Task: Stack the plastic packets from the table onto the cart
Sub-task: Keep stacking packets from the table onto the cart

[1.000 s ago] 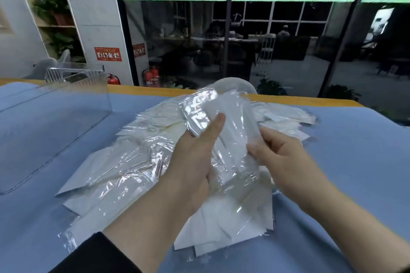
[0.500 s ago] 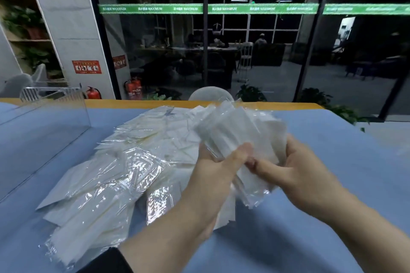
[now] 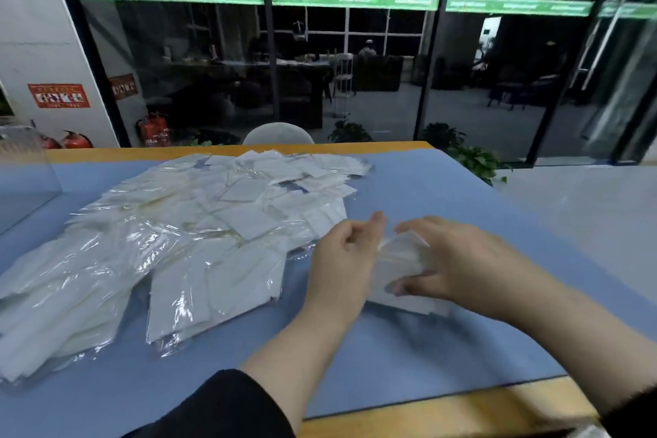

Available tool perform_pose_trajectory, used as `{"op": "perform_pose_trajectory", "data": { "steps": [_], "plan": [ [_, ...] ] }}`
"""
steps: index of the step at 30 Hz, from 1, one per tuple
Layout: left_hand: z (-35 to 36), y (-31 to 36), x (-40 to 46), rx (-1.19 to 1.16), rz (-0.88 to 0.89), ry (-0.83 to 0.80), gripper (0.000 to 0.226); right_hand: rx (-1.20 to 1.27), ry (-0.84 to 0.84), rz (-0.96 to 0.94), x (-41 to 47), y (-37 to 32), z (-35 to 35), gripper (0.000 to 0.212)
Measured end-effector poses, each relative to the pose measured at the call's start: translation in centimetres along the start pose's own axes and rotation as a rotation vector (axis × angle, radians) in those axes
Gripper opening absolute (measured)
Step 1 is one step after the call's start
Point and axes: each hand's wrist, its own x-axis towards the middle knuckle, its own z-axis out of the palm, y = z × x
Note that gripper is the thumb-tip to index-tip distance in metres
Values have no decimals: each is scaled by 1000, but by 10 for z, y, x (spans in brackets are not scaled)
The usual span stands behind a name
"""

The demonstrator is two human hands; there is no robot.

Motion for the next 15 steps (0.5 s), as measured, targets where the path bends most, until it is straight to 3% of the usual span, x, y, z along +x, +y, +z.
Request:
{"op": "perform_pose_trajectory", "data": {
  "steps": [2, 3, 7, 10, 15],
  "plan": [
    [2, 3, -1, -56, 44, 3, 78, -35, 12, 7, -3, 2, 6, 69],
    [5, 3, -2, -39, 58, -9, 74, -59, 17, -8, -3, 1, 9, 67],
    [13, -6, -3, 70, 61, 21, 17, -69, 71, -57, 1, -10, 9, 62],
    [5, -13, 2, 66, 70, 99, 11, 0, 75, -22, -2, 2, 8, 85],
    [9, -11, 1, -55, -32, 65, 10, 379, 107, 56, -19, 28, 25, 83]
  ]
}}
